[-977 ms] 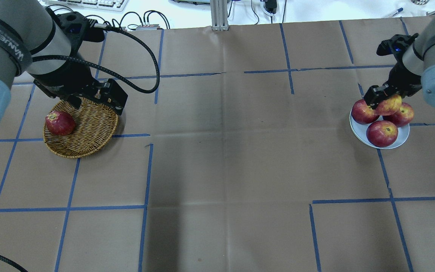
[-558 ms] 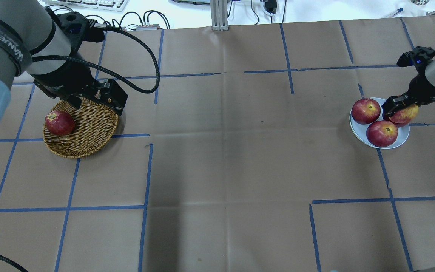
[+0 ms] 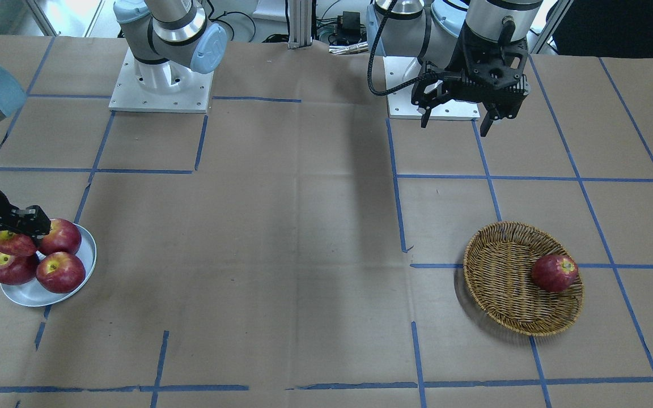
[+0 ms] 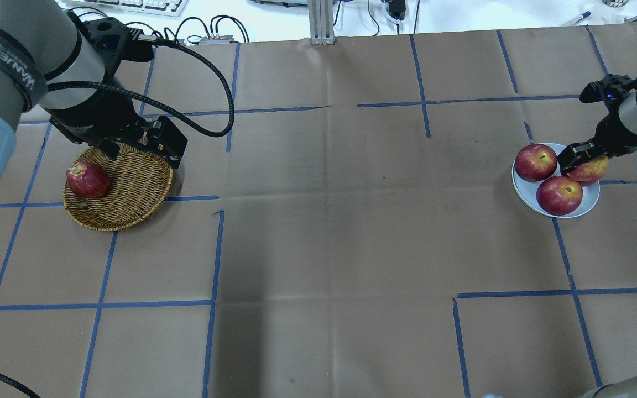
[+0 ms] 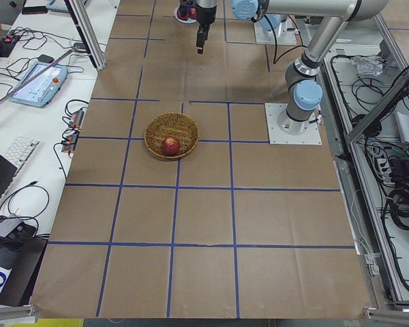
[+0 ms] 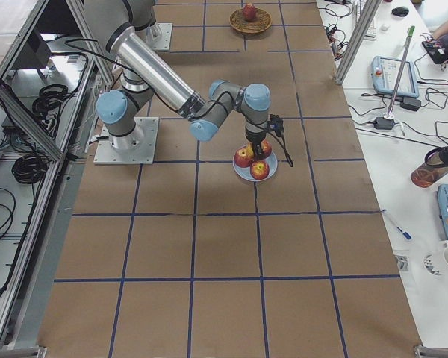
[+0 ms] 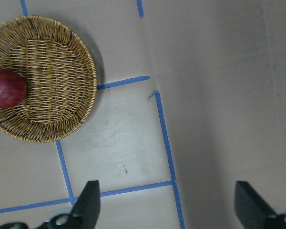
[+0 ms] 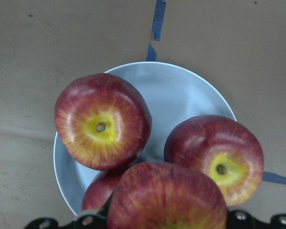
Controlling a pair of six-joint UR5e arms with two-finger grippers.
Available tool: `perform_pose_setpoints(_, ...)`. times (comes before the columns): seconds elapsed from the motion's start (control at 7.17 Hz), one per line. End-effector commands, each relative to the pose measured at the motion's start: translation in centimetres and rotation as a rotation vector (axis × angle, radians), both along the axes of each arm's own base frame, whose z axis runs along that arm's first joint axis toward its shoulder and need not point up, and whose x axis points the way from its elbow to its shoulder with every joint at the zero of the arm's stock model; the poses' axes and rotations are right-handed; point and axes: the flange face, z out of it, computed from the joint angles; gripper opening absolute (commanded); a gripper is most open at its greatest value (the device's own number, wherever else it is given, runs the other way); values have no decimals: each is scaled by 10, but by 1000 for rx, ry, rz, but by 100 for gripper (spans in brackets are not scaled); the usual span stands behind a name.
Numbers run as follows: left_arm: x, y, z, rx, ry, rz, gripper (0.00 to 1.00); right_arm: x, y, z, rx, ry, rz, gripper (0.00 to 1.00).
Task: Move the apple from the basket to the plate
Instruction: 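Lower the apple onto the plate beside the red apples and open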
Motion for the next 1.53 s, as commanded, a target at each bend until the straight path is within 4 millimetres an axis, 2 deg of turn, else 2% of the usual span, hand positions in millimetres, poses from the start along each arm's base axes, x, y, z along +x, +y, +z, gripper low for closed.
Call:
perform_pose_setpoints(0.0,0,0,0,0,0,1,99,0,-4,-8,-8,-16,1,58)
perform_pose_setpoints(0.14,0,0,0,0,0,-1,99,0,-4,-9,-7,-17,1,61)
perform_pose_setpoints(0.28,0,0,0,0,0,-1,99,0,-4,-8,-9,-14,1,89)
perform_pose_setpoints(0.42,0,0,0,0,0,-1,99,-1,-5,-6,-13,-12,0,100)
perform_pose_setpoints(0.84,0,0,0,0,0,-1,99,3,-15,30,-71,8,7,100)
perform_pose_setpoints(0.98,-1,0,0,0,1,-1,99,14,-19,52,-84,-3,18,100)
perform_pose_setpoints(1.4,-1,0,0,0,2,-1,99,73,-25,151,-25,-44,-1,100)
